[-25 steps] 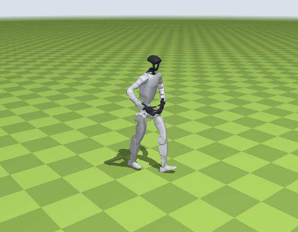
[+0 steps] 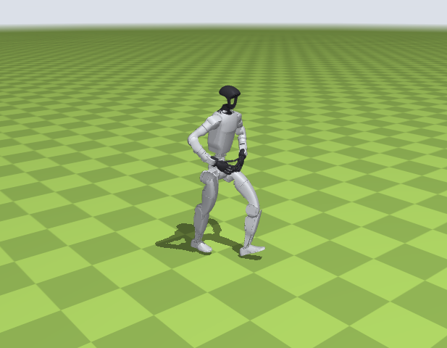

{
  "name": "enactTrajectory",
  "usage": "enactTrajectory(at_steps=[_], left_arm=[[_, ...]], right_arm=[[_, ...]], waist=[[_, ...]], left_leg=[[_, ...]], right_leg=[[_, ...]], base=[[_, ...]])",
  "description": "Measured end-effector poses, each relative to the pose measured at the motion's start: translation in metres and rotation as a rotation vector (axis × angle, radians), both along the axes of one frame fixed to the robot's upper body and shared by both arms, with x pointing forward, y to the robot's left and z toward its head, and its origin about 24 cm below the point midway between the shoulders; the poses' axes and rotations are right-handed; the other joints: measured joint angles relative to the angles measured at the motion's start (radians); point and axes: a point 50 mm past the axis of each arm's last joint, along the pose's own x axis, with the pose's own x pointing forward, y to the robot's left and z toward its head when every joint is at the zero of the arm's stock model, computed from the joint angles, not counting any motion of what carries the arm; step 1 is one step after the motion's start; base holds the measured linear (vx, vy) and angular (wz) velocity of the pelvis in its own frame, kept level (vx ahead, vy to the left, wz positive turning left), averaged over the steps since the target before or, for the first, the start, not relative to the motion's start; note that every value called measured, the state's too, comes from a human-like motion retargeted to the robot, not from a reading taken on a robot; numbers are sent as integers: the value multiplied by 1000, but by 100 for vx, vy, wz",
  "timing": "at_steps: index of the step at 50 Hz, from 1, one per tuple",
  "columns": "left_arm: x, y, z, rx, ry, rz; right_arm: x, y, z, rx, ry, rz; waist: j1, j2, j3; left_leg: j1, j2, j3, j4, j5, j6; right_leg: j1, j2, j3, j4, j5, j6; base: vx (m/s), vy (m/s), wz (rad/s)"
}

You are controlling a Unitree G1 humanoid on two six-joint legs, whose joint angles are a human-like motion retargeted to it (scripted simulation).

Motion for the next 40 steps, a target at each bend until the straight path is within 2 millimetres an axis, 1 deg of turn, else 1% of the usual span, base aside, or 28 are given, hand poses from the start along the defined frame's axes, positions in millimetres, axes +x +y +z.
enactTrajectory(at_steps=[7, 14, 18, 20, 23, 25, 30, 35, 40], left_arm=[[-3, 0, 0, 7, -10, -27], [-9, 1, -3, 18, -5, -42], [-9, 1, -2, 15, -26, -37], [-3, 1, 1, 9, -59, -33], [15, 0, 12, -7, -155, -26], [24, 0, 19, -16, -207, -21], [32, 1, 29, -42, -281, 4], [39, 2, 37, -67, -352, 38], [41, 3, 43, -90, -400, 77]], right_arm=[[-1, 2, 2, -29, -19, 53], [-5, 4, 1, -58, -24, 96], [-9, 4, 1, -84, -27, 123], [-12, 4, 0, -98, -26, 140], [-16, 3, 1, -125, -31, 173], [-13, 3, 4, -146, -60, 196], [7, 2, 24, -208, -208, 245], [10, 3, 29, -264, -261, 288], [8, 4, 29, -310, -282, 319]], waist=[[9, -8, -6], [3, -9, -3], [-1, -10, -3], [-4, -10, -6], [-9, -12, -11], [-11, -14, -14], [-12, -24, -21], [-18, -42, -28], [-15, -61, -31]], left_leg=[[8, -20, -14, -10, 17, 1], [6, -41, -41, 15, 26, 3], [9, -57, -50, 19, 24, 8], [11, -67, -54, 22, 22, 11], [15, -85, -60, 29, 17, 19], [18, -100, -64, 33, 11, 25], [34, -144, -71, 39, -12, 47], [69, -194, -74, 30, -60, 86], [137, -237, -72, 12, -116, 128]], right_leg=[[1, -12, 14, 6, -9, -2], [16, -16, 22, 2, -3, 0], [23, -24, 29, 3, -8, 1], [27, -29, 33, 4, -12, 1], [33, -39, 39, 5, -18, 2], [38, -48, 43, 6, -22, 2], [51, -78, 52, 9, -32, 7], [68, -118, 48, 24, -28, 22], [57, -171, 1, 140, -16, 57]], base=[[1, 0, -3], [2, 0, -2], [8, 1, -9], [11, 1, -10], [13, 1, -10], [16, 1, -9], [20, 2, -9], [26, 3, -6], [32, 4, -15]])
